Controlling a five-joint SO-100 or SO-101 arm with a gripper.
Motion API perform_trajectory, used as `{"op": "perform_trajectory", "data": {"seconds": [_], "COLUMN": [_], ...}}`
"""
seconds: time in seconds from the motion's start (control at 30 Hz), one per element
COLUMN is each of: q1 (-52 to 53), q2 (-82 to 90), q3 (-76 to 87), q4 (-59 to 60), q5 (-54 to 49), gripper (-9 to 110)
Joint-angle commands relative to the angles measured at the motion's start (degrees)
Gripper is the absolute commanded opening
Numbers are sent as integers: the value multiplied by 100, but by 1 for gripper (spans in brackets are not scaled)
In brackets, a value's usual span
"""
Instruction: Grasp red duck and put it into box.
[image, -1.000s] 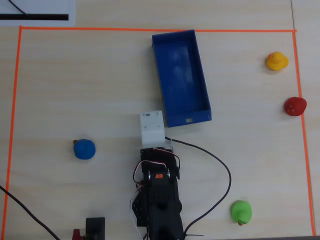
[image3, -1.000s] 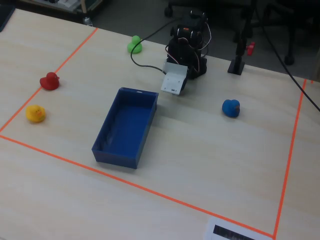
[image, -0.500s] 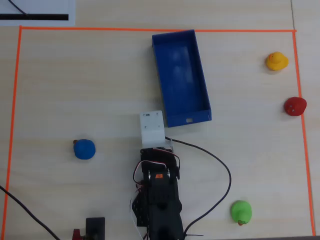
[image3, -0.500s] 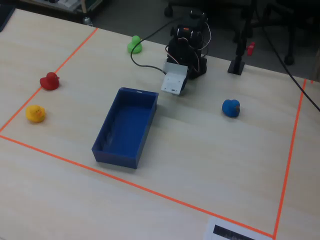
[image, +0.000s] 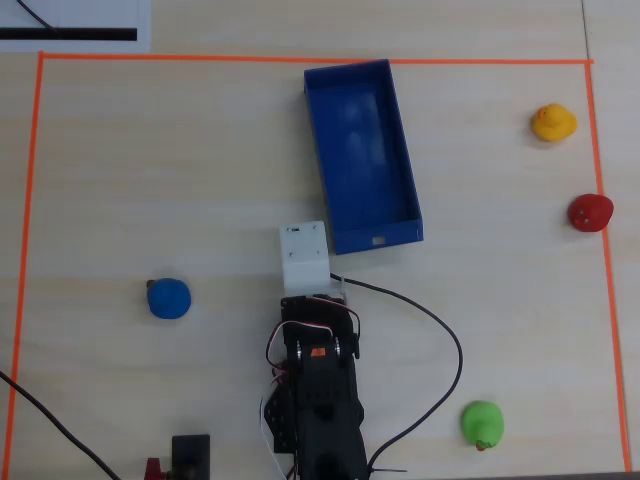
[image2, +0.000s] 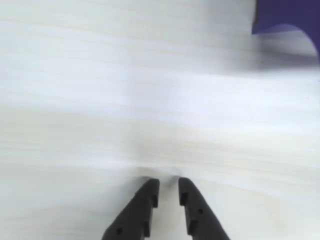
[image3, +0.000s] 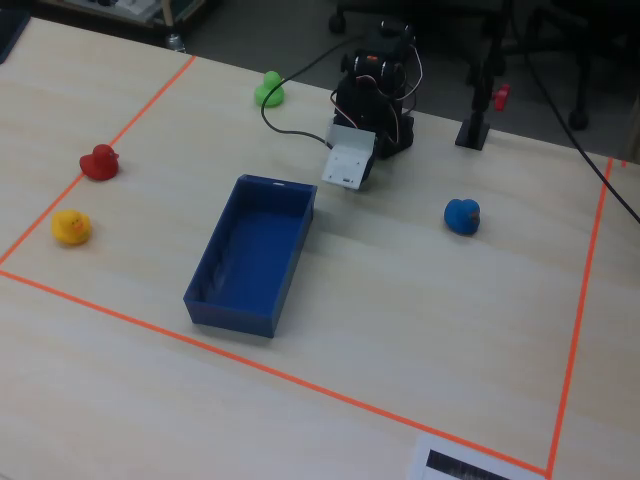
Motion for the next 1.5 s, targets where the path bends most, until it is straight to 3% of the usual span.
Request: {"op": "perform_trajectory", "data": {"seconds": [0.0,0.9,1.1,1.27,1.47], "q1": [-44,18,167,299,712], "q2": [9,9,0,-387,-2619], "q3": [0,0,-79,-1318,-4412], "q4": [105,79,-1160,-940,-220], "q5": [18,-70,26,97,615], "gripper": [2,0,0,0,0]}}
